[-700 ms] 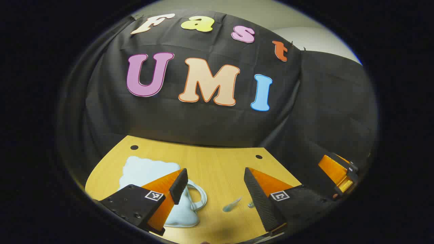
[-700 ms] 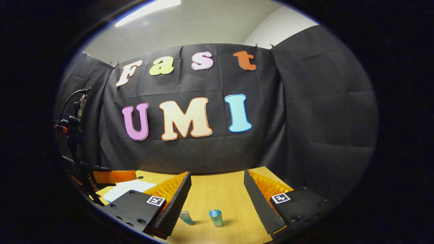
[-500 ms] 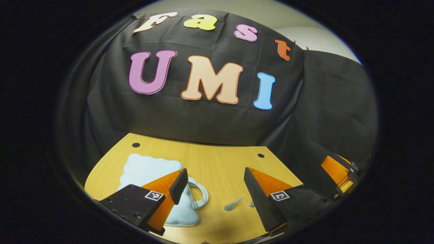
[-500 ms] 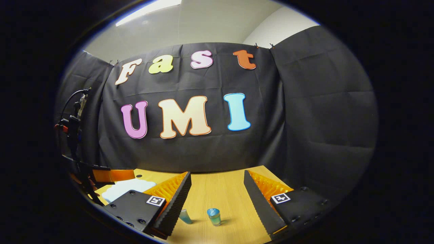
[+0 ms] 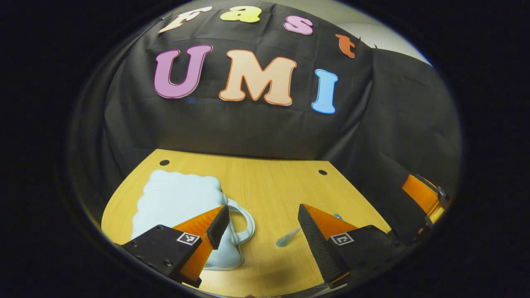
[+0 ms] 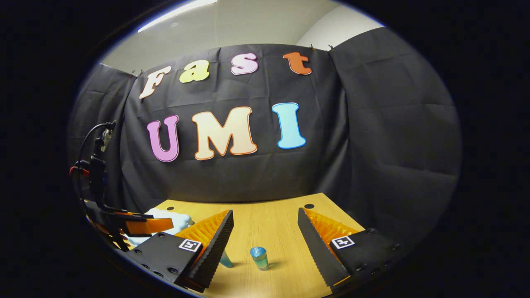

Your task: First open the suitcase, pack the skin care products into it, and then close the suitcase.

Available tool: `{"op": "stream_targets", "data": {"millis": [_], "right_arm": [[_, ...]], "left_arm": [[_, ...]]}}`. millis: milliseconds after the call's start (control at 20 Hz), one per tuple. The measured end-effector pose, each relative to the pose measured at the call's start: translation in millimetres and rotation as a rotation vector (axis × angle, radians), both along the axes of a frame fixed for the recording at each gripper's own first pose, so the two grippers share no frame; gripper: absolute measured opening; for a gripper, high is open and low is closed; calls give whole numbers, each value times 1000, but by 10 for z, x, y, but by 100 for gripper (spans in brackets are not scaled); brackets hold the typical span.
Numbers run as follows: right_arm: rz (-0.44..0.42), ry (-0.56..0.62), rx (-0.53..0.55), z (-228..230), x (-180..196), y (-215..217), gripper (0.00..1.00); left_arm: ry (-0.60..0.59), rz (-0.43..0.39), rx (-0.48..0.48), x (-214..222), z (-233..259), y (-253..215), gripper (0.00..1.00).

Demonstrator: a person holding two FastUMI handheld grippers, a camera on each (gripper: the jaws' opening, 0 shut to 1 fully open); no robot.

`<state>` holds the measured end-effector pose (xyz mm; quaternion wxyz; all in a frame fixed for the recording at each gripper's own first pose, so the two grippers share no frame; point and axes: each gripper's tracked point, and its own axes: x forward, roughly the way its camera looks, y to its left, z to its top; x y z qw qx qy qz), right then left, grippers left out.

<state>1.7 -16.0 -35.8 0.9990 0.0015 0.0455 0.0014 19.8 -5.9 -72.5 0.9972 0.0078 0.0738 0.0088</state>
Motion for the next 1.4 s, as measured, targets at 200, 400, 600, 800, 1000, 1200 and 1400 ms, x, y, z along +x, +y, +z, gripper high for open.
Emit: {"op": "stream_targets", "data": {"millis": [200,400,600,800,1000,1200,1400], "right_arm": [[11,47,1,-127,15,-125,98],[25,86,-5,-224,67,-267,98],[35,104,-11,-287,107,-390,98],[39,126,-2,-390,148,-473,94],[22,143,-6,-476,140,-593,94],[-14,155,-6,-552,117,-742,98],[-40,163,14,-587,113,-849,98]], "left_arm": [[64,-22,22,115,-358,-178,98],[98,-7,26,246,-574,-257,99],[100,36,13,347,-564,-188,98],[101,81,32,513,-436,21,98],[186,71,-4,716,-494,93,94],[301,104,-21,913,-606,258,88],[391,102,-101,1104,-751,264,70]]}}
